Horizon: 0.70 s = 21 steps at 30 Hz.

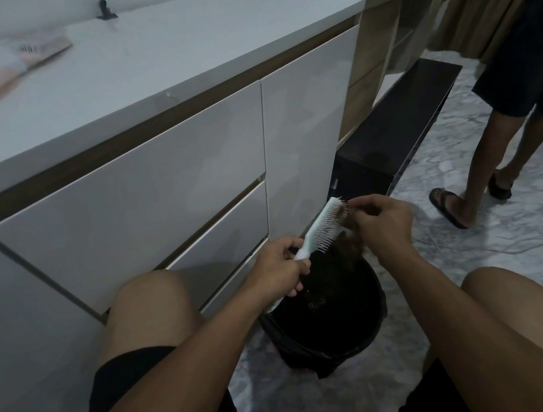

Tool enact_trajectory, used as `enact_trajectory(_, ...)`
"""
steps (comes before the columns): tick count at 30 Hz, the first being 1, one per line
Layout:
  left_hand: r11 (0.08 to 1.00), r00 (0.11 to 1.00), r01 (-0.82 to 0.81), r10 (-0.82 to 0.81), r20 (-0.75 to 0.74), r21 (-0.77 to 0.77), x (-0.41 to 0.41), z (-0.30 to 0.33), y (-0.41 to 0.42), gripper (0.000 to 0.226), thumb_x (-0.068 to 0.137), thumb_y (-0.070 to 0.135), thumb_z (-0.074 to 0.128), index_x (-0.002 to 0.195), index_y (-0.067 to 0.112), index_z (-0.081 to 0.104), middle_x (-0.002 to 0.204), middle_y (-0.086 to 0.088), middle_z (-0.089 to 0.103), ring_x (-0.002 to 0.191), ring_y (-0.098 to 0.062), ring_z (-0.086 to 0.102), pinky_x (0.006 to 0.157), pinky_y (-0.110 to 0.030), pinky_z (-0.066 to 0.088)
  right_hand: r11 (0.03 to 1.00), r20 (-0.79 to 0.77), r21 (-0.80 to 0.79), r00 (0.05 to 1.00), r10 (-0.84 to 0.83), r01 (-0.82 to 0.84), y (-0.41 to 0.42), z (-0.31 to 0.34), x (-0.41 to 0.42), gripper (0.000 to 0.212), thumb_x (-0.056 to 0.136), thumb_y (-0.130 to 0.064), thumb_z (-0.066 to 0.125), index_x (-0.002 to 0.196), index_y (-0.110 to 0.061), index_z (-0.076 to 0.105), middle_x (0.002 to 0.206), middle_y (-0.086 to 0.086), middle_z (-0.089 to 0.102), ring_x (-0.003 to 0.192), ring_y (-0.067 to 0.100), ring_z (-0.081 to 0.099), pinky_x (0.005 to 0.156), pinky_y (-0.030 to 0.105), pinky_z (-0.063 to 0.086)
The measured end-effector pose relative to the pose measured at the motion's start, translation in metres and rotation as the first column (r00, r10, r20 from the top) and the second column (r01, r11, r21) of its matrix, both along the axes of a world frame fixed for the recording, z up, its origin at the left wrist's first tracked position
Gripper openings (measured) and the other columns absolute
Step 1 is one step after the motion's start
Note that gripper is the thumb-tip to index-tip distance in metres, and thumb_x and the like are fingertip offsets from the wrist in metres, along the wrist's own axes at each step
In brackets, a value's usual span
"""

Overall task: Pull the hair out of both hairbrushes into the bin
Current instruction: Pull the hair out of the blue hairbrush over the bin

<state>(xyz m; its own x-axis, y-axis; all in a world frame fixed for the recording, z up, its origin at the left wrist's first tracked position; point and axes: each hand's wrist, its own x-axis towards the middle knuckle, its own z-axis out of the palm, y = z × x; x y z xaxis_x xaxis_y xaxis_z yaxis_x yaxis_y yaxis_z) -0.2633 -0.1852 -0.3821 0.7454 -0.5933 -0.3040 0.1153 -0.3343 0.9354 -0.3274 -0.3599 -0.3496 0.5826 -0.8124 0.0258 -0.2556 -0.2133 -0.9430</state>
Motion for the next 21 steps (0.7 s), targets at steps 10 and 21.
enact_trajectory(10, 1.000, 1.000, -0.006, 0.006, -0.028, -0.009, 0.001, 0.003, 0.002, 0.030, 0.086, 0.001, 0.061, 0.112, 0.015, 0.059, 0.075, -0.006, 0.065, 0.041, -0.010, 0.053, 0.037, -0.023, 0.042, 0.990, 0.070, 0.036, 0.989, 0.130, -0.133, 0.006, 0.000, -0.001, 0.018, 0.085, -0.003, 0.070, 0.096, -0.017, 0.075, 0.089, 0.001, 0.073, 0.080, 0.013, 0.070, 0.071, 0.024, 0.059)
enact_trajectory(21, 0.998, 0.994, -0.067, 0.068, -0.085, 0.014, 0.002, 0.002, 0.005, 0.019, 0.088, 0.002, 0.057, 0.103, 0.014, 0.058, 0.072, -0.010, 0.063, 0.043, -0.015, 0.051, 0.038, -0.024, 0.041, 0.998, -0.006, 0.054, 1.000, -0.027, 0.027, -0.005, -0.005, 0.008, 0.022, 0.089, -0.001, 0.066, 0.083, -0.021, 0.075, 0.085, 0.002, 0.073, 0.071, 0.017, 0.069, 0.060, 0.022, 0.059)
